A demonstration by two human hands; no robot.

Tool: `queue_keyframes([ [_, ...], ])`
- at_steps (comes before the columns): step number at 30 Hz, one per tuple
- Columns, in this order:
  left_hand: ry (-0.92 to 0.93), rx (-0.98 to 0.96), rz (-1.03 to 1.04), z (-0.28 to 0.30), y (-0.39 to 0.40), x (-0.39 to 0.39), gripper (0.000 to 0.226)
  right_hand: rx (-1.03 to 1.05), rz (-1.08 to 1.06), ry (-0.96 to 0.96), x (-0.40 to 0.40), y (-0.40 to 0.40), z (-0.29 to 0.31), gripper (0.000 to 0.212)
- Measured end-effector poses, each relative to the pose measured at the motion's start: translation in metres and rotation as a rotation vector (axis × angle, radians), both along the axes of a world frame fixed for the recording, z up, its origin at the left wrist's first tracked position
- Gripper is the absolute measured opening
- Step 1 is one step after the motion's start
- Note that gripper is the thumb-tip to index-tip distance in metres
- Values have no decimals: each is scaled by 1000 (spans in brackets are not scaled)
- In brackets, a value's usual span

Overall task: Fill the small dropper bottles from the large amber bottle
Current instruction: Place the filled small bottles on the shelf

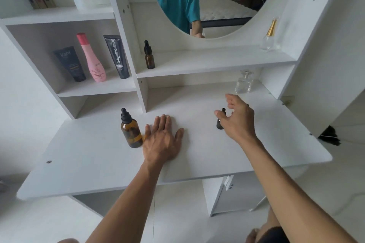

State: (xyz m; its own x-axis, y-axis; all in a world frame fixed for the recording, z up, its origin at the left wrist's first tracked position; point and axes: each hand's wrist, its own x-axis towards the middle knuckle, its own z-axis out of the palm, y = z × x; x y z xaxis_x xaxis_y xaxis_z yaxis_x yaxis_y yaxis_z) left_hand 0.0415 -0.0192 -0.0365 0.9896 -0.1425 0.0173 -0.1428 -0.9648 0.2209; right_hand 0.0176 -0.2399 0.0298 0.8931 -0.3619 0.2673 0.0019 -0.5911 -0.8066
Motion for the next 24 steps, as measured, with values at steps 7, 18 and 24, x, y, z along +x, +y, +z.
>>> queue_keyframes([
  [7, -3, -5, 1, -1, 0, 1, 79, 173, -64, 92, -2, 3, -30, 32],
  [18, -26, -28, 12, -4, 1, 1, 80, 97, 53, 13, 9, 29, -12, 12],
  [24, -38, -41, 9, -2, 0, -1, 80, 40, 189, -147, 35, 65, 52, 18],
])
